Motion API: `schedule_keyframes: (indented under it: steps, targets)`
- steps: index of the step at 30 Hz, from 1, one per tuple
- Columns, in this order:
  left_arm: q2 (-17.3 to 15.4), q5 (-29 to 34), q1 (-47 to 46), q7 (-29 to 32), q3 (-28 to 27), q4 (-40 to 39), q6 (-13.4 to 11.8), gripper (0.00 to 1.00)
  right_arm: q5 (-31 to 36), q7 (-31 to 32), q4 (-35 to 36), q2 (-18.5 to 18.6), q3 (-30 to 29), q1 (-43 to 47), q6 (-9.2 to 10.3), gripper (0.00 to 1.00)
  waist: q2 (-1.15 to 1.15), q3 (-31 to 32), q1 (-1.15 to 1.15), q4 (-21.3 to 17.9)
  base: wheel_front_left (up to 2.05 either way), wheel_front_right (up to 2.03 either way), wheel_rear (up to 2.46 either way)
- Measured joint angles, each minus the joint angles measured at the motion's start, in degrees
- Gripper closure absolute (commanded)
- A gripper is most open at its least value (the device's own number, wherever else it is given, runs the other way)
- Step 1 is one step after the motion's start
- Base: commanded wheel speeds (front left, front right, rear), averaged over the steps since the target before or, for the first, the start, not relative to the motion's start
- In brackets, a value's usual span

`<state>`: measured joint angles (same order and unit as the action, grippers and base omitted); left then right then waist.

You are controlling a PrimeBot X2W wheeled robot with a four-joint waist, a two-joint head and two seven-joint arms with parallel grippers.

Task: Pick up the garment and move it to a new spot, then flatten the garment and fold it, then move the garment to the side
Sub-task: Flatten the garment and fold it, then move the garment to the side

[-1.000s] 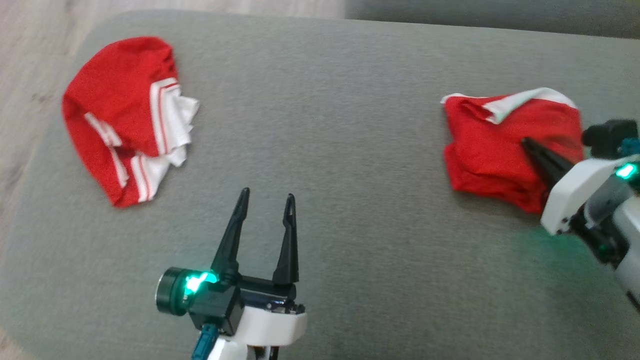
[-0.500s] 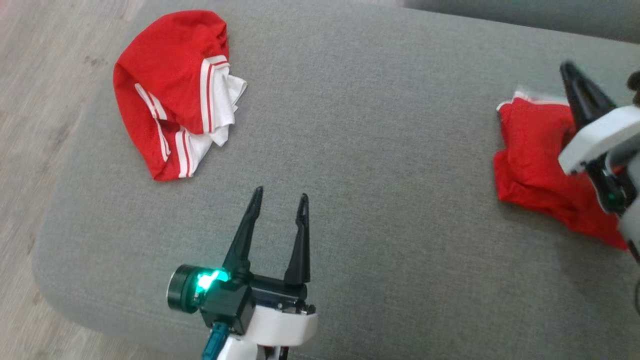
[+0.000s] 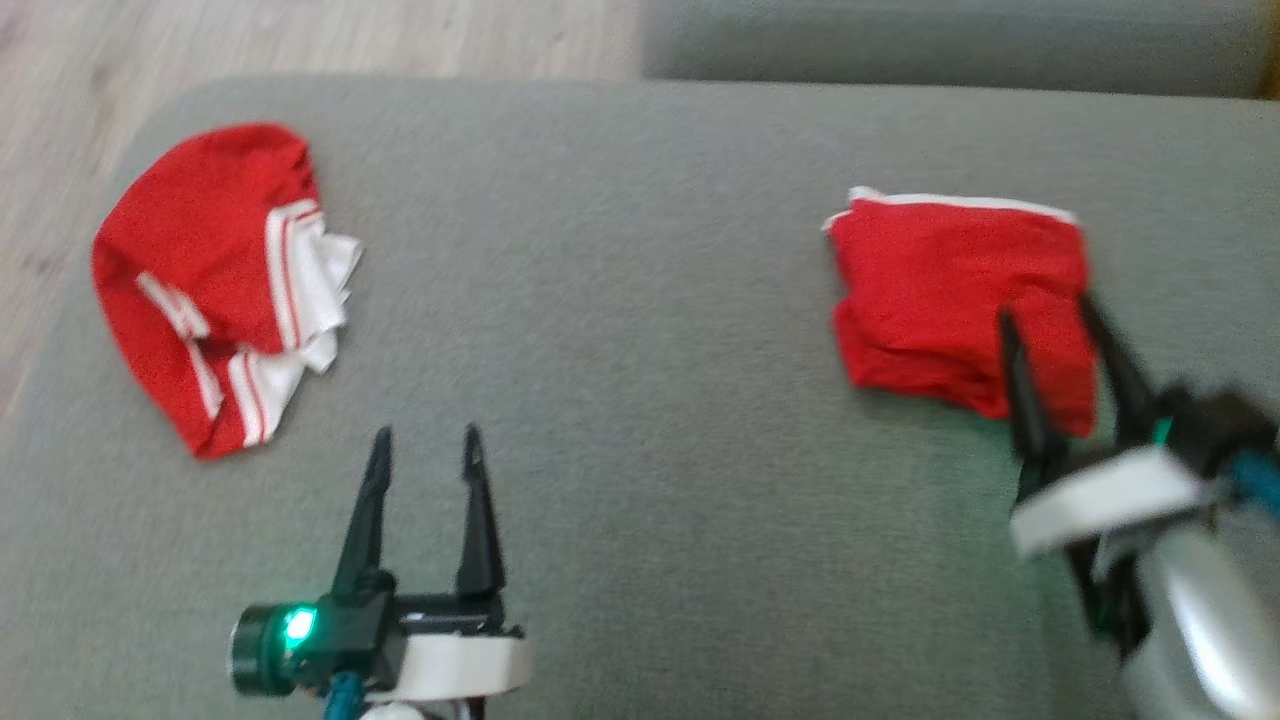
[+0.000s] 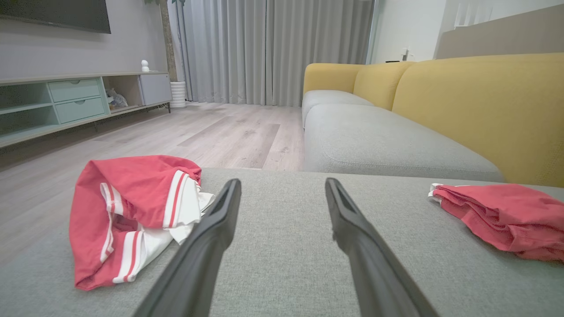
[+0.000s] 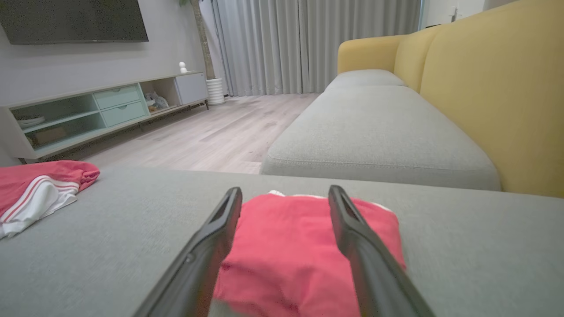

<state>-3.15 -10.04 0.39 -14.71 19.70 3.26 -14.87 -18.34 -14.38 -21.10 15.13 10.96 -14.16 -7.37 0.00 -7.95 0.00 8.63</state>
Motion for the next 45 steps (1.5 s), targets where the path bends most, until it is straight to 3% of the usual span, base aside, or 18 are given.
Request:
schedule_keyframes:
  steps: [5, 10, 17, 45]
  targets:
    - [0.0, 1.0, 2.9, 0.0, -2.6, 1.2, 1.3, 0.0, 3.2, 0.0, 9.5, -3.9, -3.2, 10.2, 0.0, 0.0, 0.0, 3.2, -0.01, -2.8, 0.0, 0.0, 0.0]
    - [0.0, 2.6, 5.0, 0.0, -3.7, 1.6, 2.9, 0.0, 7.3, 0.0, 11.6, -4.9, -7.3, 14.8, 0.0, 0.0, 0.0, 5.6, -0.01, -4.1, 0.0, 0.0, 0.0]
    - [0.0, 3.6, 8.5, 0.0, -5.3, 2.1, 4.9, 0.0, 11.5, 0.0, 12.9, -9.8, -10.0, 20.7, 0.0, 0.0, 0.0, 8.0, -0.01, -6.1, 0.0, 0.0, 0.0]
    - [0.0, 4.1, 9.3, 0.0, -8.4, 3.1, 5.8, 0.0, 13.5, 0.0, 12.8, -10.5, -8.6, 20.8, 0.0, 0.0, 0.0, 9.2, 0.01, -8.0, 0.0, 0.0, 0.0]
